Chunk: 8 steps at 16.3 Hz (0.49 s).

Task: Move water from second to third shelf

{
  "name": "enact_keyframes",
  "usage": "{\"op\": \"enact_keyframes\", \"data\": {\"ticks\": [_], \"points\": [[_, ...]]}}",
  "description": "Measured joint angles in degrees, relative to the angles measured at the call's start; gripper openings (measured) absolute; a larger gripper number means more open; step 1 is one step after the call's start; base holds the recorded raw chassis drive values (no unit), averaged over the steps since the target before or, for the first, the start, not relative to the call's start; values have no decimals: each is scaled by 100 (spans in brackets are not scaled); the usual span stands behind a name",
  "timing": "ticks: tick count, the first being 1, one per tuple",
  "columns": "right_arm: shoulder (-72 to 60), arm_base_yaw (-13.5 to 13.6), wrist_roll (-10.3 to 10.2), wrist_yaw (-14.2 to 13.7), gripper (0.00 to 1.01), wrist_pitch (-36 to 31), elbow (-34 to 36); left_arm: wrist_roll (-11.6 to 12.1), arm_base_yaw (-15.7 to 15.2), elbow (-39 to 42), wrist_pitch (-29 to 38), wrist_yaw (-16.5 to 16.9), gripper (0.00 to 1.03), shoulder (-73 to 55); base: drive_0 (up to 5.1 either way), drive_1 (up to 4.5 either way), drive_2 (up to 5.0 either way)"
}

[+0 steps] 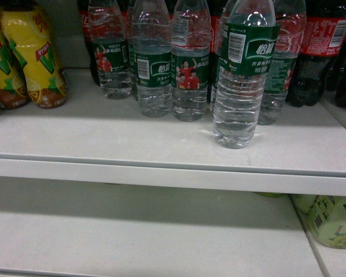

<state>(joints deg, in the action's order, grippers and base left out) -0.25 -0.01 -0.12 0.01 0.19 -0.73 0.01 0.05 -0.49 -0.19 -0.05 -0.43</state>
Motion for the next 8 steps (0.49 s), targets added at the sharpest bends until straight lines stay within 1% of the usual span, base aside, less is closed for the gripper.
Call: {"op": "enact_keyframes", "data": {"ticks": [8], "points": [[0,0,0,0,98,2,0,0,0,0,0,0,98,0,0,0,0]]}}
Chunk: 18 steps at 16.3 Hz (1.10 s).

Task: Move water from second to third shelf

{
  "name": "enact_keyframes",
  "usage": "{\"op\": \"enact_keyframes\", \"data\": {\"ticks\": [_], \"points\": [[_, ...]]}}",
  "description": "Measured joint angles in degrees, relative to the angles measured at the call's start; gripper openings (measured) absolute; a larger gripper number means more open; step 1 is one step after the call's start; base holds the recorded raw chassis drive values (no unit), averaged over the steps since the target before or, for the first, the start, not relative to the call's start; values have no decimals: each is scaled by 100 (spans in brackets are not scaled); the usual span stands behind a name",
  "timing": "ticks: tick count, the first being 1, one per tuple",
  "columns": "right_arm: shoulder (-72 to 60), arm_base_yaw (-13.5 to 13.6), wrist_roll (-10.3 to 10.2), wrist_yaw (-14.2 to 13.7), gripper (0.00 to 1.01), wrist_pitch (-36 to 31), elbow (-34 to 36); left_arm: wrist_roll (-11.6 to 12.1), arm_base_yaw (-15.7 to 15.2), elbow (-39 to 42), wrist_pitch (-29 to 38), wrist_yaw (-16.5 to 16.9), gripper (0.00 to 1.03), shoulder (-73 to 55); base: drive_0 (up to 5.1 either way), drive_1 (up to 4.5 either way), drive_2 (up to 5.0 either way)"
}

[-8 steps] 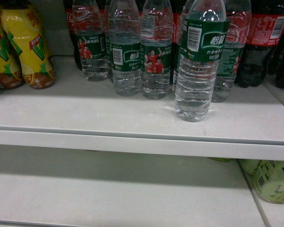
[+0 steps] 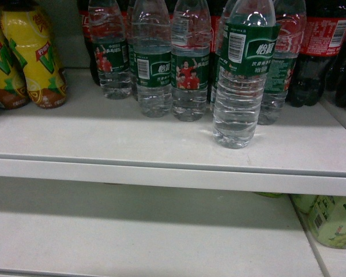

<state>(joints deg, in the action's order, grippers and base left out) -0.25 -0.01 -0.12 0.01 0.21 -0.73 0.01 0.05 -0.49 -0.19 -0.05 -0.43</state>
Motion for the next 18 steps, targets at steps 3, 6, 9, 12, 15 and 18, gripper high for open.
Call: {"op": "enact_keyframes", "data": {"ticks": [3,6,9,12,15,18], "points": [[0,0,0,0,98,0,0,0,0,0,0,0,98,0,0,0,0],[0,0,0,-2,98,0,0,0,0,0,0,0,98,0,0,0,0],[0,0,0,0,98,0,0,0,0,-2,0,0,98,0,0,0,0],[-1005,-730,-629,1512,98,693,-413,0,0,-2,4,15,98,0,0,0,0],[-2500,-739,-824,2105,98,-855,-1156,0,0,0,2,0,98,0,0,0,0],[-4376,120,-822,1655,98,-2262,-2052,0,0,0,0,0,98,0,0,0,0]]}}
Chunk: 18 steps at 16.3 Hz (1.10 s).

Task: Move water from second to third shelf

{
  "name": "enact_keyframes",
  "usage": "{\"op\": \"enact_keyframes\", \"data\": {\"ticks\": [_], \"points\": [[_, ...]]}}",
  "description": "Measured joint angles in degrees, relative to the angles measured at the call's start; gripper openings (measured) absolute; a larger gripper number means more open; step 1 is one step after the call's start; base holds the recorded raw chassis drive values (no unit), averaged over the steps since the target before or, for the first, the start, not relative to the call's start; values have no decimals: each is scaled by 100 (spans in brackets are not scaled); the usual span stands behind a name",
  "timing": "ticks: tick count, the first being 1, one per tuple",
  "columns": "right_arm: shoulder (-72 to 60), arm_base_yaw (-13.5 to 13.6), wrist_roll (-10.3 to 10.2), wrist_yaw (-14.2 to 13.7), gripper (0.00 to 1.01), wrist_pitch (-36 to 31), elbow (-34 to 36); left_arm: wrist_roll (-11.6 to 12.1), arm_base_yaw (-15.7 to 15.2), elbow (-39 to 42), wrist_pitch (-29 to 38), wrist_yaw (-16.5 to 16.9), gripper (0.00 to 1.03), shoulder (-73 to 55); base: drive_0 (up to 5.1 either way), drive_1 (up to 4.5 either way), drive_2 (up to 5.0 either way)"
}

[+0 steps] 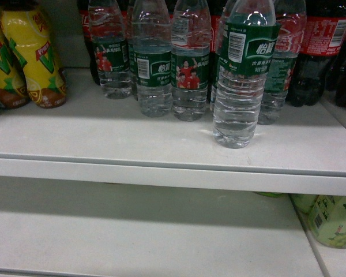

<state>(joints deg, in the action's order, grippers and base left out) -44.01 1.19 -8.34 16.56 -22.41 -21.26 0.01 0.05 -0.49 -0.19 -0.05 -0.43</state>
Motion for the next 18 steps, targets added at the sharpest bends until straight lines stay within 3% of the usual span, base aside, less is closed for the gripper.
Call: {"op": "enact_keyframes", "data": {"ticks": [3,5,6,10,14,18], "points": [[-1427,1099,28,-664,98,-957,-455,0,0,-2,0,0,98,0,0,0,0],[-2433,1860,125,-981,98,-1532,-450,0,0,0,0,0,98,0,0,0,0],[-2822,2111,155,-1115,98,-1834,-450,0,0,0,0,0,98,0,0,0,0],[-3862,2555,151,-1213,98,-2439,-483,0,0,0,0,0,98,0,0,0,0],[-4524,2540,70,-1526,98,-2461,-1139,0,0,0,0,0,98,0,0,0,0],[-5064,2485,-87,-2063,98,-2350,-1899,0,0,-2,0,0,98,0,0,0,0]]}}
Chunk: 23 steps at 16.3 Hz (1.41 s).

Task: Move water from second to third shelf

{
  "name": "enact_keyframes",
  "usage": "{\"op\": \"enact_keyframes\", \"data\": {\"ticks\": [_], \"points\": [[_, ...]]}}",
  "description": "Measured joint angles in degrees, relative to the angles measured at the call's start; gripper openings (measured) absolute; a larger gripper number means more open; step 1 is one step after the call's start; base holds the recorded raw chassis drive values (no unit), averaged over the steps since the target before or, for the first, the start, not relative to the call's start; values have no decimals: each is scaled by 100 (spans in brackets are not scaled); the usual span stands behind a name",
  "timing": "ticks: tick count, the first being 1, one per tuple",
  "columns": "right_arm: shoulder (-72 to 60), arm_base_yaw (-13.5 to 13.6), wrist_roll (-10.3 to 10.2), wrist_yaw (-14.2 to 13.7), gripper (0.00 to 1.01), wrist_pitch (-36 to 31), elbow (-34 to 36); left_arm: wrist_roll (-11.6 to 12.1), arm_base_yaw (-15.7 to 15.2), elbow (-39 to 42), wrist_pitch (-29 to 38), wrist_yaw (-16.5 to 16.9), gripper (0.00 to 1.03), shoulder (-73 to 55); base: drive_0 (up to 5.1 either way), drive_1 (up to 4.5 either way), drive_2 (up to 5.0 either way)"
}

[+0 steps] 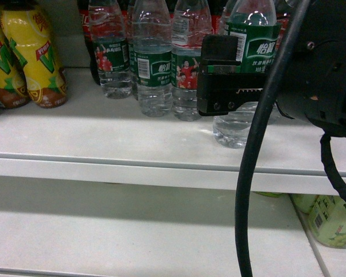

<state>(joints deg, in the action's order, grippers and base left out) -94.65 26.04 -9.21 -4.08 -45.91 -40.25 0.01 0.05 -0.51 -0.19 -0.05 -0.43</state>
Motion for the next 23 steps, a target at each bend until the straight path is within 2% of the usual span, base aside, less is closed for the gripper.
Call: {"op": "enact_keyframes", "data": {"ticks": [6,11,17,23], "points": [[-470,-214,-129,-345,98,188,-603,0,0,0,0,2,98,0,0,0,0],[-706,-289,-120,-452,98,214,-925,0,0,0,0,0,98,0,0,0,0],[-962,-323,-20,-623,98,363,-1410,0,0,2,0,0,98,0,0,0,0],[-1056,-319,-20,-691,98,437,-1506,0,0,2,0,0,98,0,0,0,0]]}}
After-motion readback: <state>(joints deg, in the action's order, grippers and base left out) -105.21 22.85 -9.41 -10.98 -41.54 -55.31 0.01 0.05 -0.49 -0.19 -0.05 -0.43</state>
